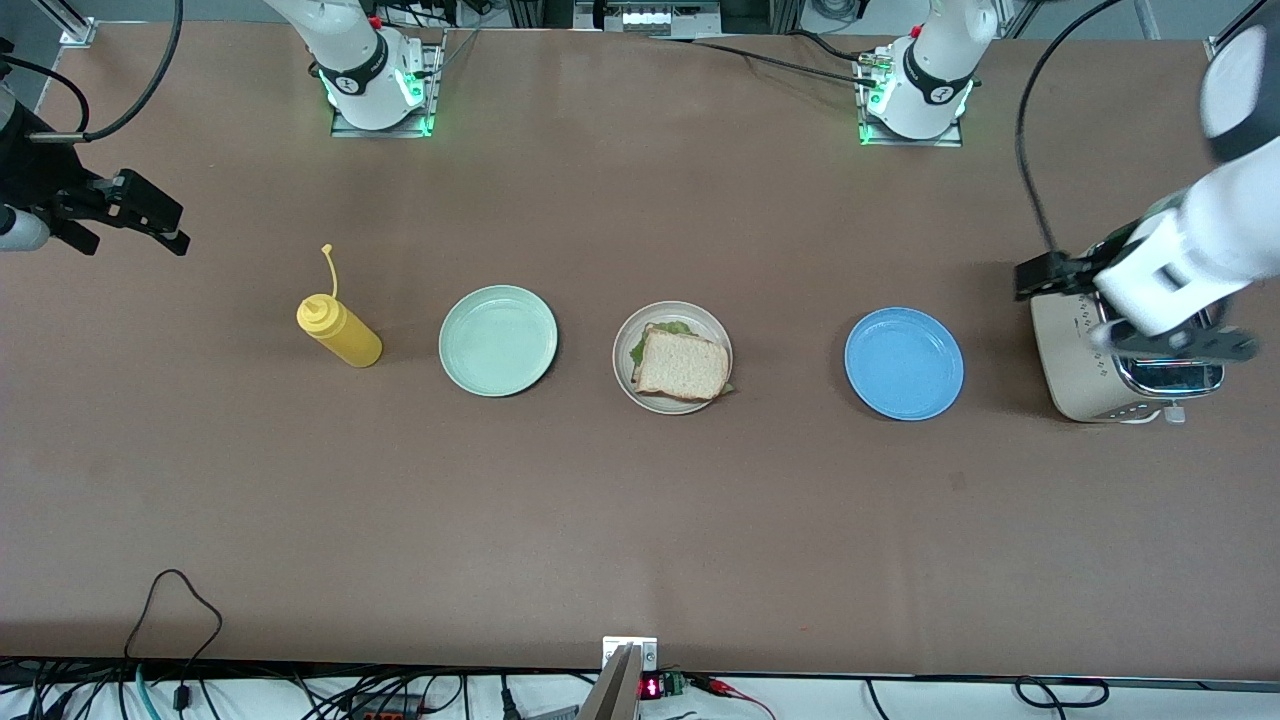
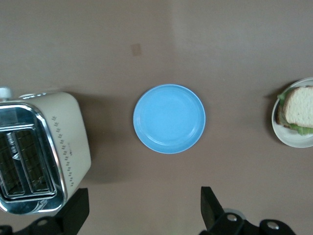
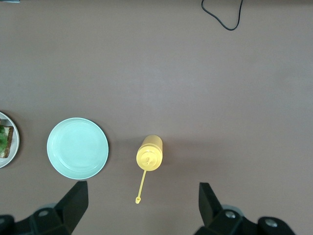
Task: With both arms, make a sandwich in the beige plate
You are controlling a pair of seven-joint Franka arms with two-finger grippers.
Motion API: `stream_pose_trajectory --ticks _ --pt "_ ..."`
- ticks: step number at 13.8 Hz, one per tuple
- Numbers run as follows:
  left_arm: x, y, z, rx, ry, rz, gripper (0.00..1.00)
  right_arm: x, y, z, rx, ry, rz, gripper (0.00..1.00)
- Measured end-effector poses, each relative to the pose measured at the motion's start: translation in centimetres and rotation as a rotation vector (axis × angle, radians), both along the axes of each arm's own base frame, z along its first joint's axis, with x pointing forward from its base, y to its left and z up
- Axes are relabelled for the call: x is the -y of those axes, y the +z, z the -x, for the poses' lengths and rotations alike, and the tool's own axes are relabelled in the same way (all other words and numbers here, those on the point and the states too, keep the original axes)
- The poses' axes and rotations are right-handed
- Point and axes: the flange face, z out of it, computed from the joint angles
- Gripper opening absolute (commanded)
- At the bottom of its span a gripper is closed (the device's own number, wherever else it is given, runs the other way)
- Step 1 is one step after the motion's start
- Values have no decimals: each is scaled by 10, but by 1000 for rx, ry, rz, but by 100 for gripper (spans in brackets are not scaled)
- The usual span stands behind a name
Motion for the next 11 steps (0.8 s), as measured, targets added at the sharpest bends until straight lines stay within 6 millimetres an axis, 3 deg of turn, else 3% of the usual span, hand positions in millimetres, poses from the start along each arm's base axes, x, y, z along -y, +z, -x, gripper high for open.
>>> stream_pose_trajectory --ticks 2,5,7,11 --pt "-9 19 21 67 0 -3 100 0 0 0 0 0 0 100" --pt "0 40 42 136 -24 -3 100 0 0 0 0 0 0 100" --pt "2 45 53 140 -27 -4 100 0 0 0 0 0 0 100" --pt "2 42 55 134 -28 -4 100 0 0 0 1 0 0 100"
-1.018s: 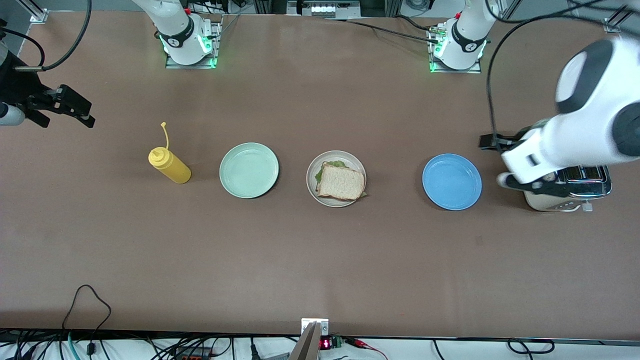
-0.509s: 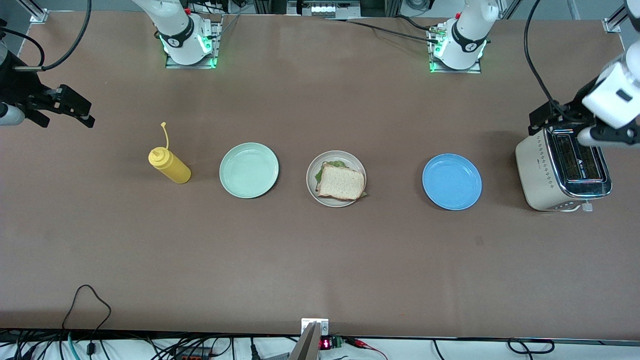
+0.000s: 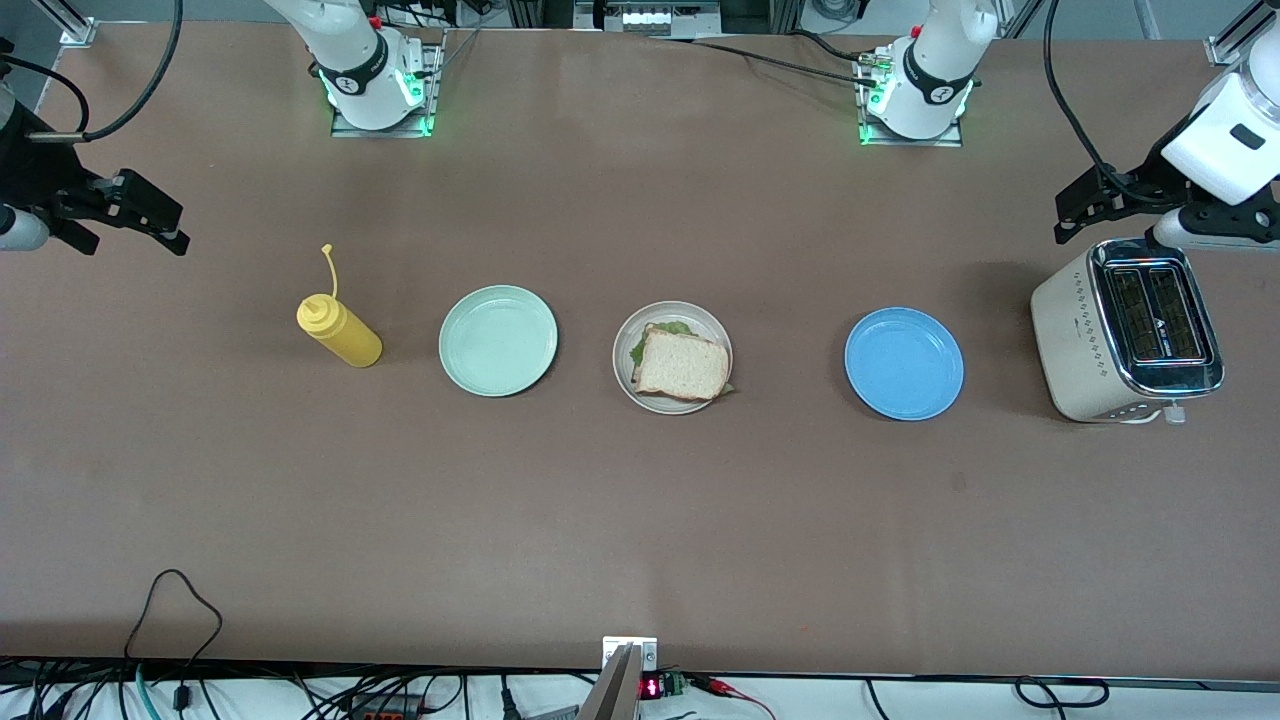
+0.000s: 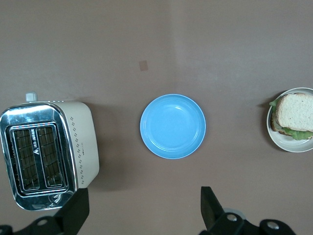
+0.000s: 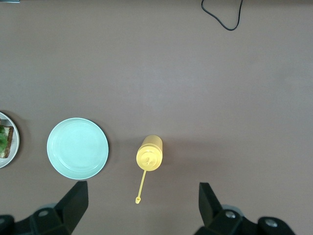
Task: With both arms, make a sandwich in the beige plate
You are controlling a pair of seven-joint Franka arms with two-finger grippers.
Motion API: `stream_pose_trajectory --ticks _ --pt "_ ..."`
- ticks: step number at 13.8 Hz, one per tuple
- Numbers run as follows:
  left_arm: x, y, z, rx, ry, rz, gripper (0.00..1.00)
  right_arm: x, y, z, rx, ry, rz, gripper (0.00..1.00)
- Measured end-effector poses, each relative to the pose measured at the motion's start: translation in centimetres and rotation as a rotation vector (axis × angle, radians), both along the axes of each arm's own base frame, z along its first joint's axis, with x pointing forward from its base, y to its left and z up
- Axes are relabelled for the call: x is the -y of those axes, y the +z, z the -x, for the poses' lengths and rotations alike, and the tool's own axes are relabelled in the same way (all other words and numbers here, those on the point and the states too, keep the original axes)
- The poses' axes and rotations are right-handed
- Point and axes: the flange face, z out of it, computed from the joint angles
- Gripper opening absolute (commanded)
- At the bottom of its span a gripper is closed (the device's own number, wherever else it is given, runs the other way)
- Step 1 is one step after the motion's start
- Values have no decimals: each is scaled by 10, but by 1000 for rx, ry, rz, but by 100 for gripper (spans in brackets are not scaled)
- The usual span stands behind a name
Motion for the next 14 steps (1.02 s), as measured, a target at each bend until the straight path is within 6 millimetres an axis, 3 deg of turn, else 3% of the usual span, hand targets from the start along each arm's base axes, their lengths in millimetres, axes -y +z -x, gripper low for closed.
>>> stream_pose_trajectory --ticks 14 --pt "3 -3 2 -24 -5 -2 100 0 2 0 5 0 0 100"
